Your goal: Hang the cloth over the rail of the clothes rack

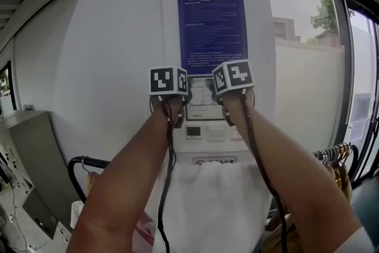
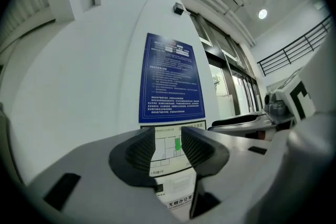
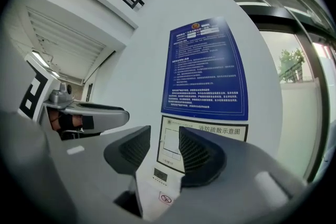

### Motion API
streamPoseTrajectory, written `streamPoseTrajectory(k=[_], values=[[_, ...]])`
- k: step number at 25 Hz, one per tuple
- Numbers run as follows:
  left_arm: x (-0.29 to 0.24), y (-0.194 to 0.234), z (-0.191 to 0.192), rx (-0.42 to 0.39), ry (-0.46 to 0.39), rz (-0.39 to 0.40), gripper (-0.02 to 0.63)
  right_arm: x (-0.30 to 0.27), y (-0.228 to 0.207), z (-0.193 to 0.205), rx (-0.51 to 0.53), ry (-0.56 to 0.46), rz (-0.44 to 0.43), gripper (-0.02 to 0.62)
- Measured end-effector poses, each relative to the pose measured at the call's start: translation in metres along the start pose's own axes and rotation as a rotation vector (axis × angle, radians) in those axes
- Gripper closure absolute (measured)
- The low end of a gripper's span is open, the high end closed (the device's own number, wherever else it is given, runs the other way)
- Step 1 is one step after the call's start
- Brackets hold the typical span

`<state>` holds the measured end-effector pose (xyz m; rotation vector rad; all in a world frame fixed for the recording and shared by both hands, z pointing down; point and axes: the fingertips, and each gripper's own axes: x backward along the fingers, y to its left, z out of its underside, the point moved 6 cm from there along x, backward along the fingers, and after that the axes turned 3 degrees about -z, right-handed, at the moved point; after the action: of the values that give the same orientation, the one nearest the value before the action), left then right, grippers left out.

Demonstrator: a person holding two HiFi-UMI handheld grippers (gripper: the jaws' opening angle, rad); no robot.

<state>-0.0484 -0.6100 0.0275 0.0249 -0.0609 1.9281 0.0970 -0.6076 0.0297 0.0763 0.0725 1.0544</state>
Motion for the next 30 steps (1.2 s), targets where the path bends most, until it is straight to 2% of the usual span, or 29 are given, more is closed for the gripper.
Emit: streamPoseTrajectory(k=[3,7,11,15,20,23,27,30], values=[[0.034,-0.013,-0.013,-0.019,-0.059,-0.022,0.453,0.023,0.016,-0.009,0.049,-0.036,-0.018,0.430],[0.084,-0.035,-0.028,-0.033,-0.153,0.009,0.453,0.059,0.048,-0.015,0.097,-0.101,-0.056,0.431],[0.139,-0.059,-0.027,-0.056,-0.202,0.084,0.453,0.099,0.083,-0.004,0.106,-0.131,-0.084,0.431],[0.195,-0.075,-0.013,-0.036,-0.232,0.184,0.453,0.144,0.112,0.007,0.129,-0.168,-0.057,0.436],[0.252,-0.083,0.026,-0.088,-0.223,0.237,0.453,0.195,0.149,0.036,0.113,-0.197,-0.028,0.437],[0.272,-0.084,0.061,-0.085,-0.191,0.263,0.454,0.219,0.168,0.066,0.111,-0.189,-0.005,0.440],[0.287,-0.080,0.115,-0.048,-0.120,0.258,0.454,0.245,0.175,0.112,0.120,-0.153,0.032,0.443],[0.292,-0.073,0.155,-0.031,-0.067,0.213,0.454,0.262,0.165,0.149,0.103,-0.119,0.068,0.448]])
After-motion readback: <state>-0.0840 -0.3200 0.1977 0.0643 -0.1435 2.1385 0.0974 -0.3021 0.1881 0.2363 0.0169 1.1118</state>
